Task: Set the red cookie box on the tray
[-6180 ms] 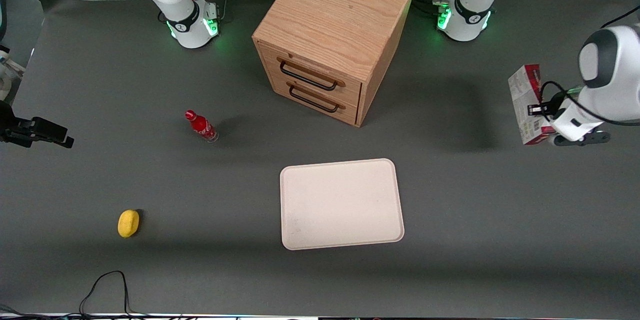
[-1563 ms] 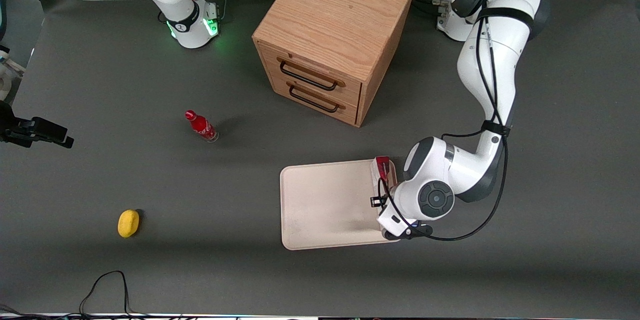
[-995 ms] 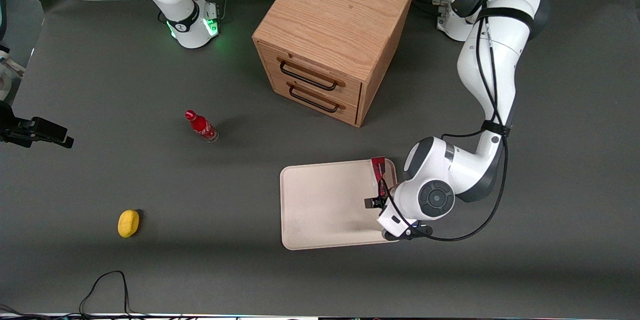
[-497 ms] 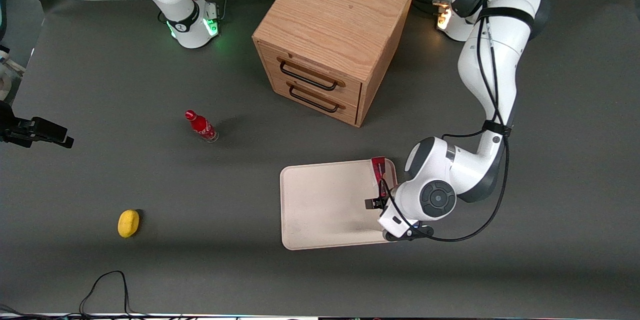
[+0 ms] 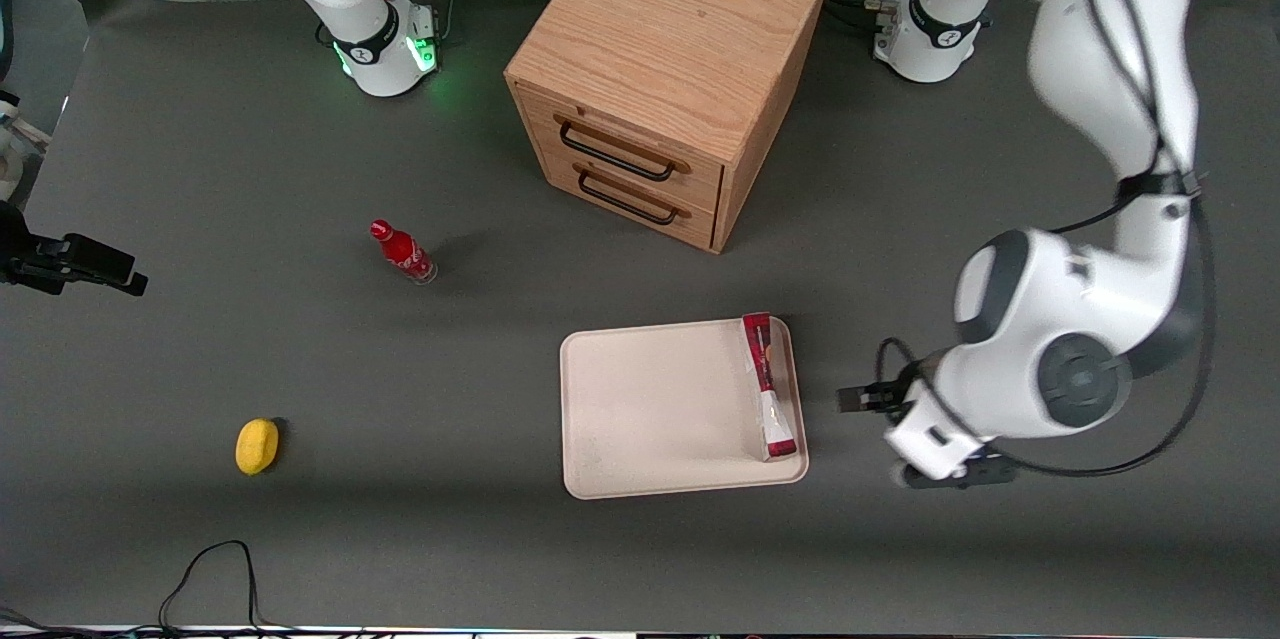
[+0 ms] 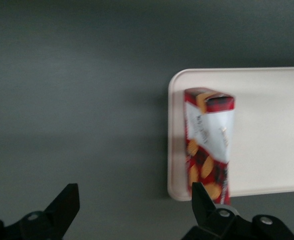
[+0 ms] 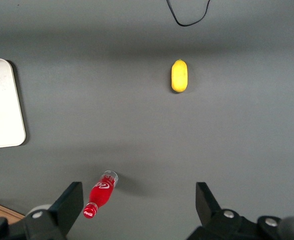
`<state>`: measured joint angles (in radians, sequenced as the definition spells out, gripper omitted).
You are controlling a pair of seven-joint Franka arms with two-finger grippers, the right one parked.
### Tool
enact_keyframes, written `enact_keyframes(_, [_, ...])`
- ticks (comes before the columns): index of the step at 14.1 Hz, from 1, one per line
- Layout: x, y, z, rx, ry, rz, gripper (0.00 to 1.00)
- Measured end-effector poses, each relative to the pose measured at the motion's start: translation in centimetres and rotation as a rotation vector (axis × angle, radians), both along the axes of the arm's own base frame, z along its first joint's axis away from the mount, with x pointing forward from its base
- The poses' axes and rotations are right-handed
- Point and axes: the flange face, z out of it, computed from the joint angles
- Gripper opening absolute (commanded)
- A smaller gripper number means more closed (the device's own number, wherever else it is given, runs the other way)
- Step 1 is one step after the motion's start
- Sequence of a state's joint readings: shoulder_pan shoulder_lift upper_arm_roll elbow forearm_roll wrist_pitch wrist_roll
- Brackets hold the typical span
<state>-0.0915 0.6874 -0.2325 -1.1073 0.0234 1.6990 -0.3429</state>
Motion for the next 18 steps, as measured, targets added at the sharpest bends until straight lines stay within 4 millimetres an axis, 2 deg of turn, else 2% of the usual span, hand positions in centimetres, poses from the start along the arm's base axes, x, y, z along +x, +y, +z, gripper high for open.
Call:
enact_keyframes(3, [-5.1, 3.7, 4.6, 0.049, 0.006, -0.013, 1.0])
enact_keyframes(7, [-12.8, 8.9, 8.2, 0.116, 0.005, -0.01, 1.0])
enact_keyframes(9, [-15.2, 11.7, 9.7, 0.133, -0.004, 0.006, 1.0])
enact_keyframes(13, [-16.7, 15.9, 12.5, 0.171, -0.02, 0.041, 1.0])
enact_keyframes(18, [-16.3, 18.9, 16.6, 0.17, -0.033, 0.081, 1.0])
